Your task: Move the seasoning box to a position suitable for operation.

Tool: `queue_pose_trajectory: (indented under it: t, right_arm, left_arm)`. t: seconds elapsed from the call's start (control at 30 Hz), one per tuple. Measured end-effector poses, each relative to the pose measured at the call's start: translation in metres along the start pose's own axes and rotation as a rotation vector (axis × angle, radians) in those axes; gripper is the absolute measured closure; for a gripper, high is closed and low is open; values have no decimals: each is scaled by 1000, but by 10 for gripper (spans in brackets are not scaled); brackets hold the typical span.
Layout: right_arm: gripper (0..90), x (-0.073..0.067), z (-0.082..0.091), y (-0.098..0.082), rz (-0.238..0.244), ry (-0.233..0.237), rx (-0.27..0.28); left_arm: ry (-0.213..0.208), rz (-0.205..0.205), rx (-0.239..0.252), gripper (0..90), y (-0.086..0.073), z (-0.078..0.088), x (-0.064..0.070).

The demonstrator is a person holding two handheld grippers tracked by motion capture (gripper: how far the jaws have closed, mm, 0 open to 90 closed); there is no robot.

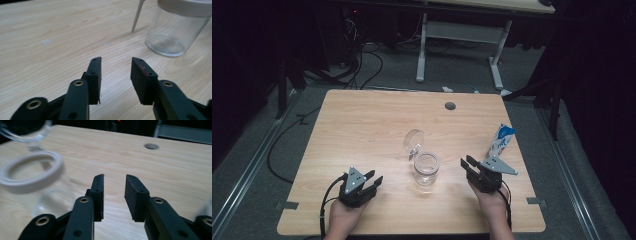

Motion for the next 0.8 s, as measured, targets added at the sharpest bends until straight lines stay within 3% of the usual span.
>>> queue_pose_trajectory:
  t: [0.3,0.43,0.63,0.8]
  right_arm:
    - [564,21,13,-12,-45,-177,-35]
    - [522,29,20,-14,-42,-238,-38]
    - [447,49,27,-14,-82,-295,-39]
    - [392,65,21,-10,-109,-323,-42]
  left_arm:
    - [-21,0,18,548,-8,4,-5]
    - [-19,-31,35,549,-8,6,-1]
    - [-18,-15,48,549,-8,8,1]
    - [-12,-10,49,550,-8,8,3]
Point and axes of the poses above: each handheld gripper's, and its own axes: z roughly backward along the jaws, y roughly out of its top, x roughly to its right, the point moved 2 cm from there along -z, roughly forward along the jaws, and after that the axes turned 13 degrees about y, right-handed, at the moved point
